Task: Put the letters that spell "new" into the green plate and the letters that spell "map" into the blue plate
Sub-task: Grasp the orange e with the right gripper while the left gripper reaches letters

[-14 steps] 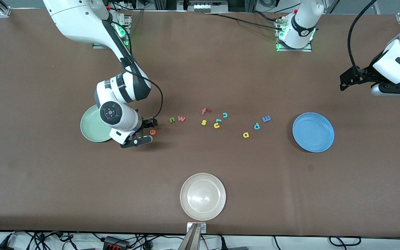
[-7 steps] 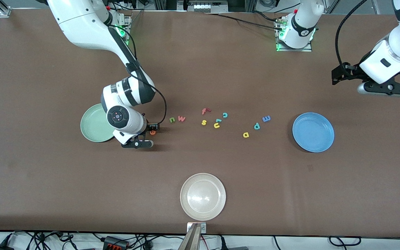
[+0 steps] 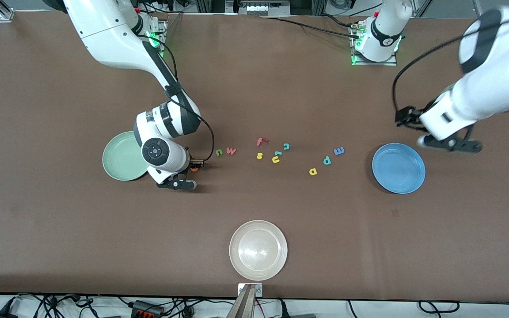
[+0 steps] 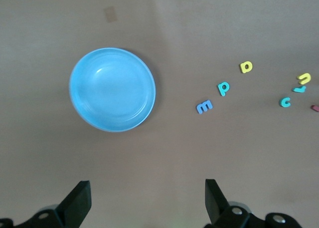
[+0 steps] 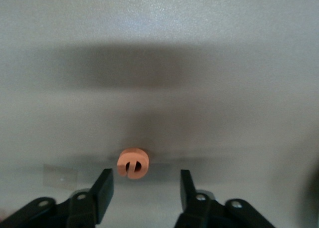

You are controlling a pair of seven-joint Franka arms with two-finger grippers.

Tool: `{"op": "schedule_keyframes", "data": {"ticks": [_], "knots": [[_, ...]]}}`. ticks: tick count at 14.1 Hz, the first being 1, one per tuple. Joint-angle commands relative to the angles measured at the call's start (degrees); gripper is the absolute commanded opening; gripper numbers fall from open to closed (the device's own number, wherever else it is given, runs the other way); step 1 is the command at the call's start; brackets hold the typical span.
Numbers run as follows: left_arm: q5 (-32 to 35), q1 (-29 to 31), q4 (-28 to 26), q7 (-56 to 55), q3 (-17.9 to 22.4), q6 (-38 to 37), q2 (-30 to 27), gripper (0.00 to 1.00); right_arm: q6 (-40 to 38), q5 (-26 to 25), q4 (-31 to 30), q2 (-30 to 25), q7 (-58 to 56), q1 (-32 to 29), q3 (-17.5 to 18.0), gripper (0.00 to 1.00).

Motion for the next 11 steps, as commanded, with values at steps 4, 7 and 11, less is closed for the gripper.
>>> {"op": "schedule_keyframes", "data": {"ticks": [4, 7, 11], "knots": [[-1.49, -7.27, 0.63, 0.72, 0.06, 13.01, 10.92, 1.00, 0.42, 0.68, 1.23, 1.44, 0.85, 0.22, 0.06, 0.59], [-1.58, -10.44, 0.63, 0.02, 0.06, 19.93, 16.11, 1.00, 1.73, 0.86, 1.23, 1.44, 0.85, 0.22, 0.15, 0.44], [-3.24, -12.28, -0.16, -4.88, -0.20, 28.84, 22.09, 1.00, 1.47, 0.86, 1.06, 1.35, 0.85, 0.40, 0.15, 0.16]]}}
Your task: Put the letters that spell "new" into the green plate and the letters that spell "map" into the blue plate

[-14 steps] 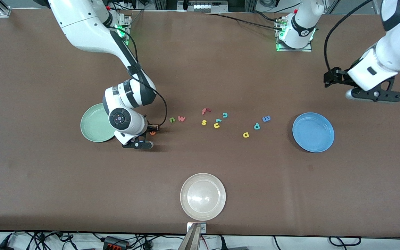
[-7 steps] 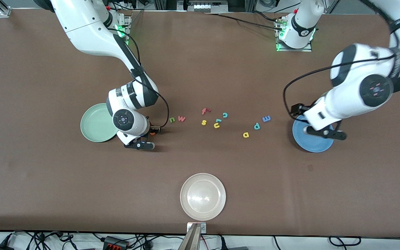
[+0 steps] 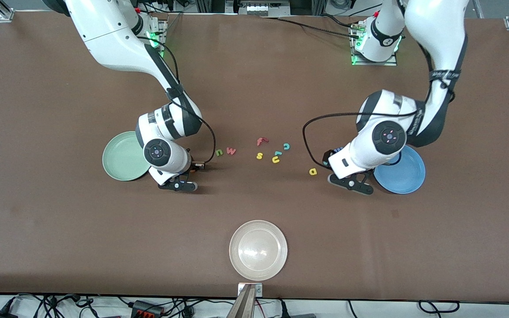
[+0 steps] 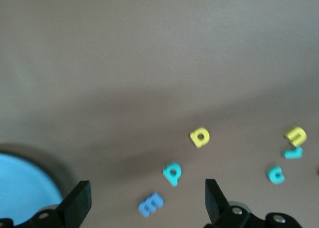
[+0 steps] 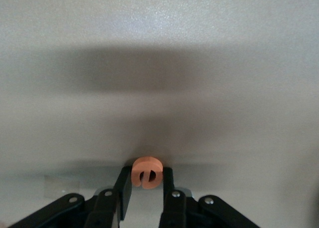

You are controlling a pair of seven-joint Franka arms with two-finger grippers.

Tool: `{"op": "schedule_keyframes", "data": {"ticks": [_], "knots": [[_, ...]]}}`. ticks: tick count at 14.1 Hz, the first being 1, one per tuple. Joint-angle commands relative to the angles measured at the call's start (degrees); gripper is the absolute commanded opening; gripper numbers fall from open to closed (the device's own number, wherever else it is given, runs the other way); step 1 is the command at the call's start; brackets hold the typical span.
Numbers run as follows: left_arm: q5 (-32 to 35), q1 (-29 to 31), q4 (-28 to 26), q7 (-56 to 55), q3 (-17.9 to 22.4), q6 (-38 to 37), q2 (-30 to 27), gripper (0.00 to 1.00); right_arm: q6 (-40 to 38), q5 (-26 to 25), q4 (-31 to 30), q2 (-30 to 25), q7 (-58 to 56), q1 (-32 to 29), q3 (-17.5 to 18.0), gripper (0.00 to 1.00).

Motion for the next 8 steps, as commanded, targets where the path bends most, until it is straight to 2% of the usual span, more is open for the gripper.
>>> {"op": "schedule_keyframes", "data": {"ticks": [1, 4, 6, 8], "knots": [[-2.21, -2.26, -0.04, -5.24, 0.24, 3.96, 3.82, 1.00, 0.35, 0.80, 0.54, 0.49, 0.43, 0.12, 0.15, 0.14], [-2.21, -5.07, -1.35, -9.99, 0.15, 10.03, 6.91, 1.00, -1.65, 0.80, 0.54, -3.35, -0.98, -1.63, -0.02, 0.12], [-1.68, -6.31, -2.23, -15.79, 0.23, 10.84, 7.44, 1.00, -8.14, 0.01, -0.16, -7.75, -1.33, -4.09, -0.02, 0.12], [0.24, -7.02, -2.41, -16.17, 0.41, 11.27, 8.14, 1.00, -10.98, -0.08, -3.92, -11.62, -4.57, -6.90, -0.46, 0.12]]}}
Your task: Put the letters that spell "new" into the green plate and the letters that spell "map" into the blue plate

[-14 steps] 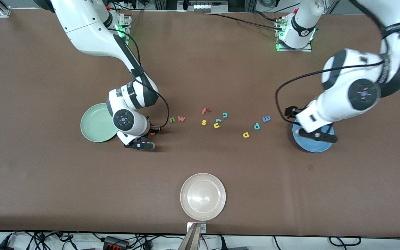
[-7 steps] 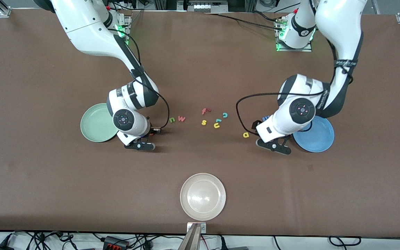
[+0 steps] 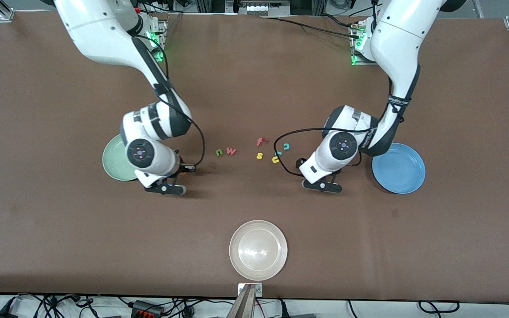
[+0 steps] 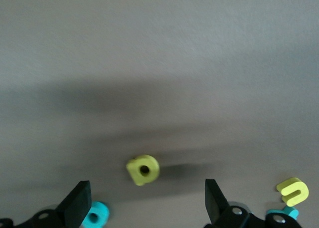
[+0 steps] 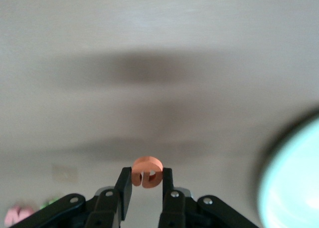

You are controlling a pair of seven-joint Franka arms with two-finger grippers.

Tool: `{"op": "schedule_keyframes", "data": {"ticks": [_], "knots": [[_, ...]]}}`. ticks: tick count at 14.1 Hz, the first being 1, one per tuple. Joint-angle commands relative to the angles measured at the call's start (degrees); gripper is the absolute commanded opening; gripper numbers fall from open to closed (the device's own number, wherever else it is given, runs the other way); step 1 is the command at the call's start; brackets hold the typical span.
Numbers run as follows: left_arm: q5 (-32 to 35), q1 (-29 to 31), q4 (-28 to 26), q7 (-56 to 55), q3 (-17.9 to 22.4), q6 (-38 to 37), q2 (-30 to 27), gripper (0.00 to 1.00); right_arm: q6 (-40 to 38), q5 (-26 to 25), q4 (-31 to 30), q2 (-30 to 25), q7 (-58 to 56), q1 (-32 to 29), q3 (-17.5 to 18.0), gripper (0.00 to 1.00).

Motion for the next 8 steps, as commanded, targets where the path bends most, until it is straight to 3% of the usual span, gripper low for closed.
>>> {"op": "schedule_keyframes", "data": {"ticks": [1, 3, 8], "knots": [[2.51, -0.65, -1.20, -1.31, 0.74, 1.69, -0.32, 1.00, -2.17, -0.72, -7.86, -7.10, -5.45, -4.94, 0.10, 0.12], [3.14, -0.56, -2.08, -1.39, 0.74, 3.88, 0.12, 0.92, -2.17, -2.48, -11.56, -8.26, -10.02, -8.02, -0.43, 0.12], [3.14, -0.21, -3.75, -1.04, 0.74, 7.93, 0.56, 0.51, 0.47, -4.25, -16.41, -7.39, -17.07, -14.01, -0.43, 0.14]]}}
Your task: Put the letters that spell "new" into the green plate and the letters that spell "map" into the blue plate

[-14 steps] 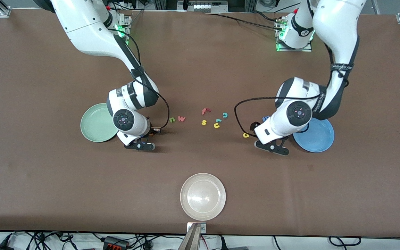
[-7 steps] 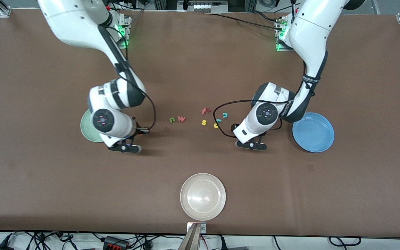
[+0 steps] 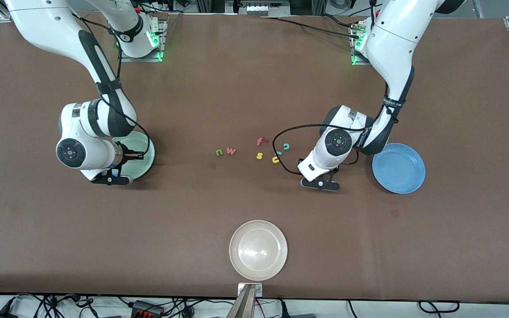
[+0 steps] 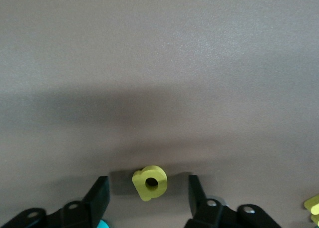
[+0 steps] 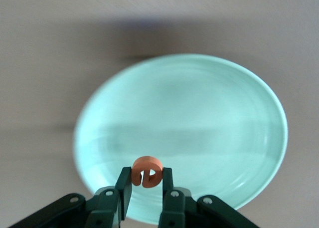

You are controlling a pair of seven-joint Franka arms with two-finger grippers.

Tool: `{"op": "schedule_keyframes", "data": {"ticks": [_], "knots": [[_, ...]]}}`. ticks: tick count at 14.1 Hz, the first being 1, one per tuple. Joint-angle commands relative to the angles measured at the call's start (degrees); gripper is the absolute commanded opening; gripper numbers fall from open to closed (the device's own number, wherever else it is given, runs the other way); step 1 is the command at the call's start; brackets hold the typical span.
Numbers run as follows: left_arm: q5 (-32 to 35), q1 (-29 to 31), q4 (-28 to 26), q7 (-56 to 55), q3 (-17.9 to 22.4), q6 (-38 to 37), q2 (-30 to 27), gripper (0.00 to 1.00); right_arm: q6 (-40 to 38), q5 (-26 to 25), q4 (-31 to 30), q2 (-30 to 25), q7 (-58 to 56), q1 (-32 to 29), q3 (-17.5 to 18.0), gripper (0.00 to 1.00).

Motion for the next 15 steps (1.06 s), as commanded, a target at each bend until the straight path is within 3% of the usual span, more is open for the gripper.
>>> {"op": "schedule_keyframes", "data": {"ticks": [1, 3, 4, 5, 6, 11, 13, 15], "knots": [[1.06, -0.12, -0.53, -0.33, 0.15, 2.11, 0.05, 0.39, 1.23, -0.69, -1.92, -0.13, -2.34, -1.82, 0.80, 0.16], [1.06, -0.03, -0.53, -0.25, 0.15, 1.94, -0.13, 0.16, 2.81, -0.69, -2.01, 1.63, -2.43, -2.44, 0.80, 0.26], [1.06, -0.03, -0.53, -0.33, 0.15, 1.76, -0.22, 0.09, 2.90, -0.60, -1.92, 1.90, -2.34, -2.44, 0.80, 0.47], [1.06, -0.03, -0.44, -0.42, 0.15, 0.89, -0.74, 0.07, 2.64, -0.60, -1.66, 1.38, -2.34, -2.44, 0.80, 0.89], [1.06, 0.14, -0.27, -0.42, 0.59, -1.64, -2.14, 0.07, 2.12, -0.60, -1.05, 0.16, -2.43, -2.44, 0.88, 1.00], [1.58, 7.07, 0.87, 5.09, 1.12, -20.09, -11.02, 0.08, -0.18, 0.10, 4.05, -1.00, -2.69, 2.99, 5.00, 1.00], [6.22, 12.59, 0.79, 10.27, 1.21, -23.36, -12.69, 0.08, 1.31, 0.19, 4.50, -0.65, -2.61, 7.38, 6.07, 1.00], [6.59, 17.69, 0.44, 16.24, 1.21, -23.82, -12.44, 0.08, 4.29, 0.28, 4.67, -0.73, -1.74, 12.13, 5.98, 0.98]]}}
